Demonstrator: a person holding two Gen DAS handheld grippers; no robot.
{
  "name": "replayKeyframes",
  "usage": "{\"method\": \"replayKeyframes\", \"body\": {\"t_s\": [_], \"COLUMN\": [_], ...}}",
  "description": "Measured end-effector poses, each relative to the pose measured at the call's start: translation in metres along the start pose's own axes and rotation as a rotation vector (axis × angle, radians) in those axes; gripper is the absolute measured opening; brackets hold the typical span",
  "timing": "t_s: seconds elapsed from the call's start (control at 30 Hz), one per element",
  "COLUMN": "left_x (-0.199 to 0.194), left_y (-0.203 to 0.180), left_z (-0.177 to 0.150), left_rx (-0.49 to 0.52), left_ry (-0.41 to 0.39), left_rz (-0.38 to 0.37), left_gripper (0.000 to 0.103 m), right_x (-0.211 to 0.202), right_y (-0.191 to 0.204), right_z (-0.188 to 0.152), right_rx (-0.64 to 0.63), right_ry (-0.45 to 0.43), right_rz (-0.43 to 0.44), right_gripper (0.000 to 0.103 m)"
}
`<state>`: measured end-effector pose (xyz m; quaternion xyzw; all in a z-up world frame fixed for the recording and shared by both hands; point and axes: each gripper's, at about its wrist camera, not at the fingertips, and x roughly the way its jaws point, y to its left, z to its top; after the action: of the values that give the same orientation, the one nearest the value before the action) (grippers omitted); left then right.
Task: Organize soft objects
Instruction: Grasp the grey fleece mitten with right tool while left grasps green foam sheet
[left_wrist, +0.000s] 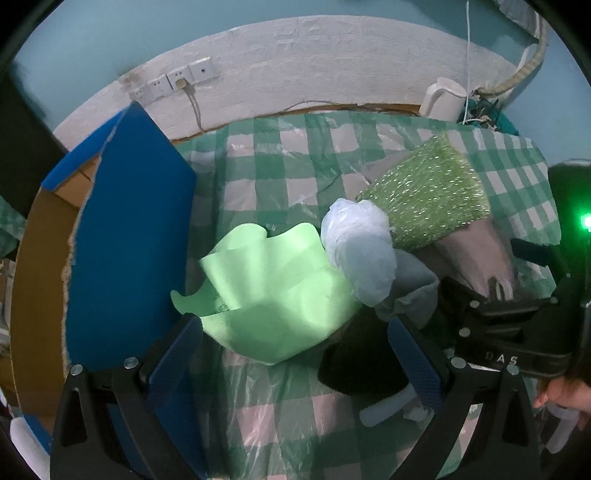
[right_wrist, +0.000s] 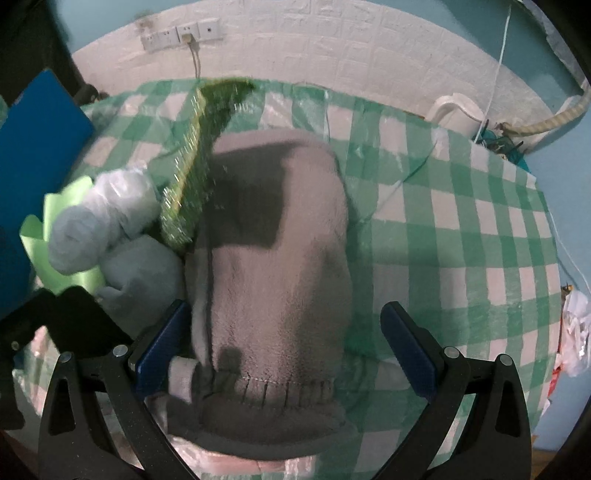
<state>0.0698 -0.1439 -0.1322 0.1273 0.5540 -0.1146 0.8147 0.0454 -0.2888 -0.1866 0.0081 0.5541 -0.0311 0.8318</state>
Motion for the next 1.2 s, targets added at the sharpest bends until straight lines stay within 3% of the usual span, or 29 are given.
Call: {"method": "replayKeyframes", "body": {"t_s": [0.07, 0.13, 0.5, 0.6, 0.83, 0.93, 1.03, 1.2], "left_x": [0.006, 0.013, 0.039, 0.045, 0.051, 0.053, 0.052, 0.047], "left_y": [0.004, 0.007, 0.022, 0.023, 0.017, 0.019, 0.022, 0.037], "left_z": [0.000, 0.000, 0.008, 0.009, 0.010, 0.012, 0.011, 0.011], "left_rx": [-0.015, -0.022, -0.063, -0.064, -0.068, -0.062, -0.074, -0.118], "left_ry": [0.013, 0.028, 0.072, 0.086, 0.096, 0.101, 0.092, 0.091], "left_rz": [-0.001, -0.003, -0.033, -0.035, -0.027, 0.012, 0.007, 0.001], "left_gripper": [0.101, 0.101, 0.101, 0.101, 0.101, 0.088, 0.084, 0.062], "right_x": [0.005, 0.010, 0.005, 0.001, -0.009, -0.009, -0.011, -0.017], "right_y": [0.000, 0.000, 0.003, 0.003, 0.002, -0.001, 0.000, 0.001], "right_z": [-0.002, -0.004, -0.006, -0.006, -0.006, -0.007, -0.008, -0.010], "right_rx": [-0.002, 0.001, -0.015, -0.020, -0.004, 0.000, -0.008, -0.008], "right_ry": [0.018, 0.027, 0.021, 0.014, 0.006, 0.006, 0.001, -0.008], "right_rz": [-0.010, 0.003, 0.068, 0.075, 0.072, 0.074, 0.073, 0.064], "right_gripper": [0.101, 0.095, 0.052, 0.047, 0.047, 0.045, 0.044, 0.044]}}
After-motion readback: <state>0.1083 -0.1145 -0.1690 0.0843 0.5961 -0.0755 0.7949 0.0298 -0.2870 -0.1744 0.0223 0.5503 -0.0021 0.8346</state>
